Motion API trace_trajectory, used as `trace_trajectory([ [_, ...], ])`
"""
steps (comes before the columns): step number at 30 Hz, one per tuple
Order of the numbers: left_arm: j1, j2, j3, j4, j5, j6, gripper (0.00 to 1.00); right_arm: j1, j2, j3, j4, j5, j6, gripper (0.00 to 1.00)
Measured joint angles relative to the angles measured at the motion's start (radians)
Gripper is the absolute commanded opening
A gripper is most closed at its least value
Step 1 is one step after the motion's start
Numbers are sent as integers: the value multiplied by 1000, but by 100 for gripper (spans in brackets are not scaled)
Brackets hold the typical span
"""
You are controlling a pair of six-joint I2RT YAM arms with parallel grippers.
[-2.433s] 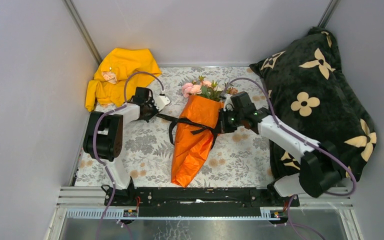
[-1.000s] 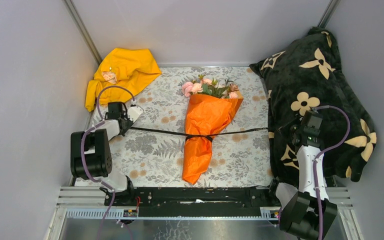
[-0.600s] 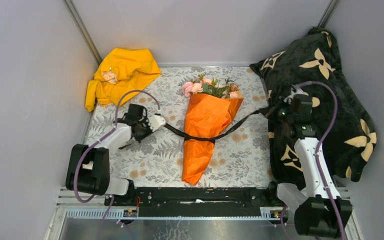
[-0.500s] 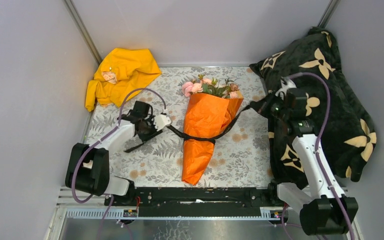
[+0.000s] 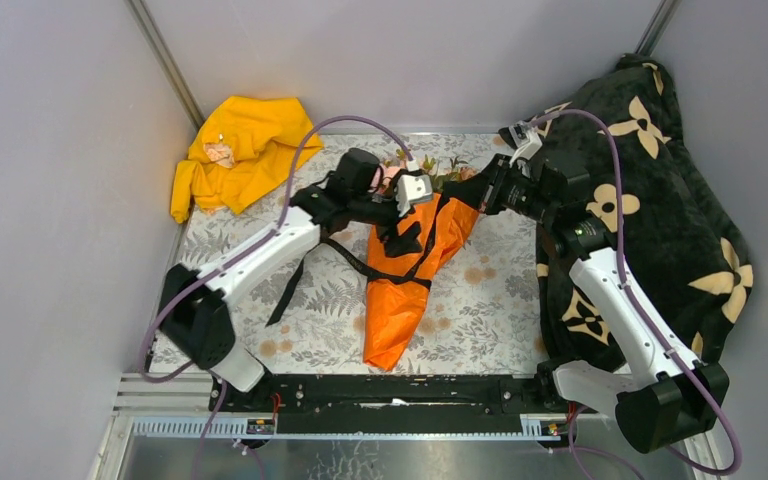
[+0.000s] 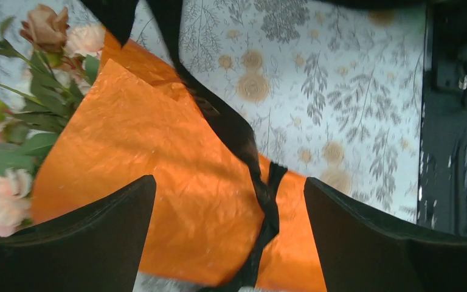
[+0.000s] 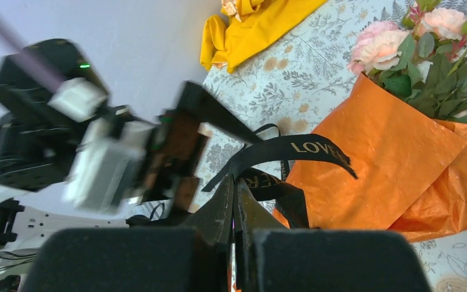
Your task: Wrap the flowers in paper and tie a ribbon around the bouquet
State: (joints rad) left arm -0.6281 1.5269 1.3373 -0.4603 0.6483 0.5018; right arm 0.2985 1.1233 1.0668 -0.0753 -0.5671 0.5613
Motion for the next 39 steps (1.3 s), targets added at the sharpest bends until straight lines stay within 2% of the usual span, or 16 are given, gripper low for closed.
trace_trajectory([
  [5, 0, 150, 26, 121, 29, -189, 97, 1, 0, 0, 43, -14, 23, 0],
  [7, 1, 187, 26, 142, 68, -250, 90, 2, 0, 0, 53, -22, 26, 0],
  [8, 1, 197, 26, 152, 87, -273, 82, 2, 0, 0, 57, -24, 27, 0],
  [9, 1, 204, 26, 161, 107, -295, 67, 2, 0, 0, 61, -27, 28, 0],
  [12, 1, 209, 29, 181, 164, -341, 3, 2, 0, 0, 68, -29, 29, 0],
  [13, 1, 209, 32, 188, 175, -355, 0, 2, 0, 0, 68, -29, 28, 5],
  [14, 1, 209, 36, 196, 182, -365, 0, 2, 0, -1, 67, -29, 26, 18],
  [16, 1, 207, 39, 211, 188, -377, 0, 2, 0, -3, 65, -25, 16, 55],
  [17, 1, 205, 39, 215, 190, -379, 0, 2, -1, -8, 64, -20, 16, 65],
  [18, 1, 203, 39, 217, 190, -381, 0, 2, -5, -19, 63, -13, 6, 91],
  [19, 1, 201, 38, 219, 190, -381, 0, 2, -10, -35, 62, -1, 3, 98],
  [22, 1, 192, 29, 226, 190, -381, 0, 2, -26, -113, 90, 22, 29, 98],
  [27, 1, 190, 25, 227, 190, -380, 0, 2, -28, -310, 218, 75, 181, 77],
  [29, 1, 190, 25, 228, 190, -380, 0, 2, -14, -364, 269, 79, 246, 73],
  [34, 1, 190, 25, 228, 190, -380, 0, 2, 49, -414, 468, 78, 422, 77],
  [39, 1, 190, 24, 228, 190, -380, 0, 2, 61, -420, 598, 78, 503, 83],
])
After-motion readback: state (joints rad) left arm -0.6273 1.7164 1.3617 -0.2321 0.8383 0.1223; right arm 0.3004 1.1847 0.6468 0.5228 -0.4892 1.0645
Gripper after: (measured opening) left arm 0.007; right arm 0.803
